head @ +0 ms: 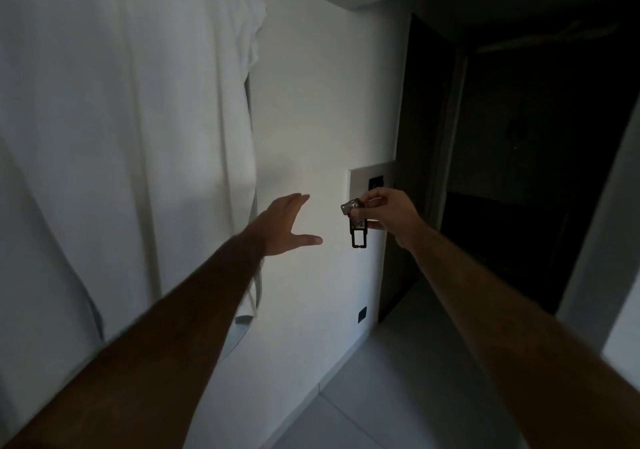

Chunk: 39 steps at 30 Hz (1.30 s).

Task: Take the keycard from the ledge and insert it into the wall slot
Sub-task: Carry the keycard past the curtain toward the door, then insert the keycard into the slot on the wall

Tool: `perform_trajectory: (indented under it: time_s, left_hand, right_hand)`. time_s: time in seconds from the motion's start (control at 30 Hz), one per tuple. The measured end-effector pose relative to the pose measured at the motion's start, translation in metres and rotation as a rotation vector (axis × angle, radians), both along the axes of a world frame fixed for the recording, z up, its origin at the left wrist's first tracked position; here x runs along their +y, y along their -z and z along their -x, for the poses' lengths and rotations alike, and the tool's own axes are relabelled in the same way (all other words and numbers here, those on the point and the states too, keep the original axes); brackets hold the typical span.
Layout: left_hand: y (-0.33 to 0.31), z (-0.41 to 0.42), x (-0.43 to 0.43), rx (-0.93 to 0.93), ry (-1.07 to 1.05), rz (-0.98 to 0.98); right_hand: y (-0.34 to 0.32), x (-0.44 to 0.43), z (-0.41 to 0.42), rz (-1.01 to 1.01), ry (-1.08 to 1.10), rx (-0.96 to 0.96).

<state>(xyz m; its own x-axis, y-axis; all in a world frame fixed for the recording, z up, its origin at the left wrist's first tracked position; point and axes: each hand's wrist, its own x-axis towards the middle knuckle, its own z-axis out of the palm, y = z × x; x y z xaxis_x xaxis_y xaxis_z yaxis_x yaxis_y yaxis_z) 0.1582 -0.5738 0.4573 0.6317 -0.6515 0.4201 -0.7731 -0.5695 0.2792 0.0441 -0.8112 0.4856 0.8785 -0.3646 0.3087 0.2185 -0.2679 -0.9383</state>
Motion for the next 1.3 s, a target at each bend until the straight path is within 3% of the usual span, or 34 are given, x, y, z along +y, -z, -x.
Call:
perform_trajectory:
  time_s: [0.23, 0.8, 1.3]
  left_hand:
    - [-0.018, -0.054, -0.033, -0.025, 0.015, 0.021]
    - [-0.029, -0.152, -0.138, -0.024, 0.105, -0.003]
    - [-0.04, -0.198, -0.32, -0.044, 0.076, 0.056]
  right_hand:
    - [-0.004, -0.036, -0.038, 0.118, 0.13, 0.009]
    - [-0.003, -0.136, -0.107, 0.059, 0.179, -0.003]
    - [-0.019, -0.33, -0.152, 0.093, 0.135, -0.007]
